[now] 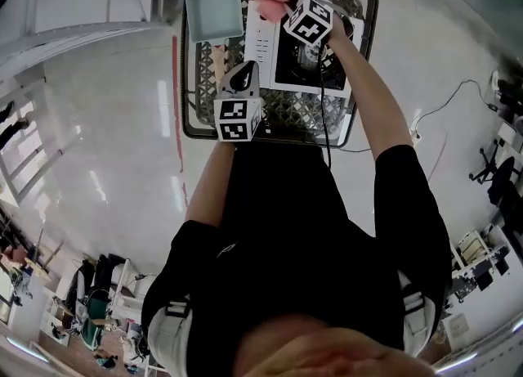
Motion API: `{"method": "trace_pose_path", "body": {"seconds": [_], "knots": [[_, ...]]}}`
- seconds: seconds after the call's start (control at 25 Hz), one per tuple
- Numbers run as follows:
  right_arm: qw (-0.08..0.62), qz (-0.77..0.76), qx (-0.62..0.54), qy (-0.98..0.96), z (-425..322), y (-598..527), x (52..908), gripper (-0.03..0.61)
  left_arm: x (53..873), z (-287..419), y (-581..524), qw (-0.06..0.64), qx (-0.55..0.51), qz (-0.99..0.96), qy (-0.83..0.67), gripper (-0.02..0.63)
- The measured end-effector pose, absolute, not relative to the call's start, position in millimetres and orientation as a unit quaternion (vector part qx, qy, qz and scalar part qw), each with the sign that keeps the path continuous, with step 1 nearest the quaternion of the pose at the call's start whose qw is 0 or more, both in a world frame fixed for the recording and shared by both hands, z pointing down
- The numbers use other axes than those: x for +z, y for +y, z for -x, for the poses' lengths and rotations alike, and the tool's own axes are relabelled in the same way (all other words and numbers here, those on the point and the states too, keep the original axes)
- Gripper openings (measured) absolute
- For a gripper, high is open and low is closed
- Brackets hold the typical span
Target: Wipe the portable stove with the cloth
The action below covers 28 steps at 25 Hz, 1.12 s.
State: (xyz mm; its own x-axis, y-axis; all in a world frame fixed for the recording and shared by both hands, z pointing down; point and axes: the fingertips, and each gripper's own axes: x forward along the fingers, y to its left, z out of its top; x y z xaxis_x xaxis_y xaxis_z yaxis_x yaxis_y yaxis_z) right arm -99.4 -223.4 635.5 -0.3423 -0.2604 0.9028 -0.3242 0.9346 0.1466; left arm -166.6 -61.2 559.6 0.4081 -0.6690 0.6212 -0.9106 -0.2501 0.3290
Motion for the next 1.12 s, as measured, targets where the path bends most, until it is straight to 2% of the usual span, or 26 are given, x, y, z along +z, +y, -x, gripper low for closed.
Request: {"method": "trace_pose_path", "body": {"seconds": [1.12], "knots": [[0.567,-0.238,0.076,-0.785,-27,-212,643,0.031,561,105,-63,0.328,0.201,-0.796,-0.467,0.000]]}}
